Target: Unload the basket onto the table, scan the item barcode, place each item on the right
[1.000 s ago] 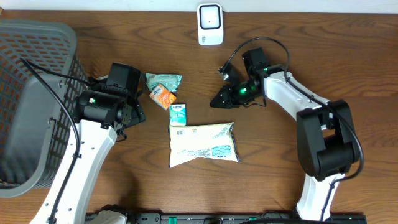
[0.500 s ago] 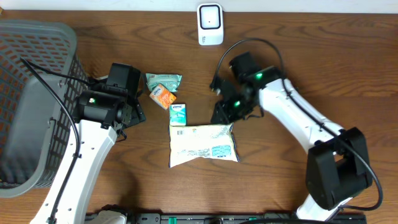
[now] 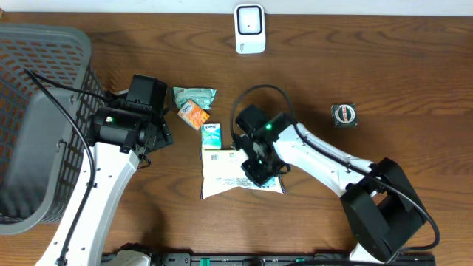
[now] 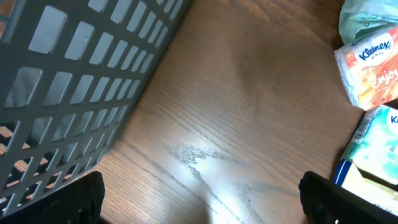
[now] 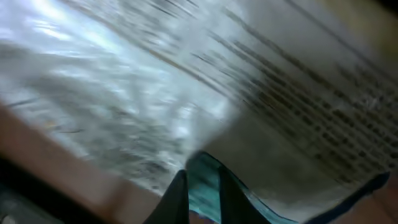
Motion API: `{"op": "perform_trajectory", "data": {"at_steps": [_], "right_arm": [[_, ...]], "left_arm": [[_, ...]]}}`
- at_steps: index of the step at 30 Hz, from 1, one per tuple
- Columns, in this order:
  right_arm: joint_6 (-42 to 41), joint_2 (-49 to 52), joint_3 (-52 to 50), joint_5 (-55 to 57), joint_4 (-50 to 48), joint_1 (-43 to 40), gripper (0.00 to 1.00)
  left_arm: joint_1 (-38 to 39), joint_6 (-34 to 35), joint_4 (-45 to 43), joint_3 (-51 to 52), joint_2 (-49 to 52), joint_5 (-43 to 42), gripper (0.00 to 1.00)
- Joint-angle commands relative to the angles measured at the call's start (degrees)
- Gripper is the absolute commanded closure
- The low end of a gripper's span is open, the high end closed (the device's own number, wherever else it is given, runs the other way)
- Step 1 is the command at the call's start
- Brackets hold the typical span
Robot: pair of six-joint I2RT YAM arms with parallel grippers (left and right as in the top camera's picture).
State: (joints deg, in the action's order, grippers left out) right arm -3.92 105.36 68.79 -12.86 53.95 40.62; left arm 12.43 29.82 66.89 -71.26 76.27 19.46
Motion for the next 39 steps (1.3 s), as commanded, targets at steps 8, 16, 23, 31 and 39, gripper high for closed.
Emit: {"op": "perform_trajectory", "data": {"at_steps": [8, 16, 23, 31, 39], "right_arm": [[-5.9, -0.2, -2.7, 19.0, -16.5, -6.0, 0.73], [-5.9, -0.2, 3.3, 19.8, -19.6, -15.9, 0.69], [-5.9, -0.3, 8.1, -12.9, -8.0, -18.8, 0.37], [-5.7, -0.2, 7.1, -6.5, 8.0, -15.3, 0.01], [-6.2, -0.2, 2.4, -19.1, 2.8, -15.0, 0.01]], "left_arm": [[-0.3, 0.3, 0.1, -0.2, -0.3, 0.7, 0.02], [-0.3, 0.3, 0.1, -0.2, -0.3, 0.7, 0.02], [-0.3, 0.3, 0.1, -0.2, -0.3, 0.7, 0.02], [-0.3, 0.3, 0.1, -0.2, -0.3, 0.7, 0.02], [-0.3, 0.3, 0.1, -0.2, -0.3, 0.7, 0.02]]}}
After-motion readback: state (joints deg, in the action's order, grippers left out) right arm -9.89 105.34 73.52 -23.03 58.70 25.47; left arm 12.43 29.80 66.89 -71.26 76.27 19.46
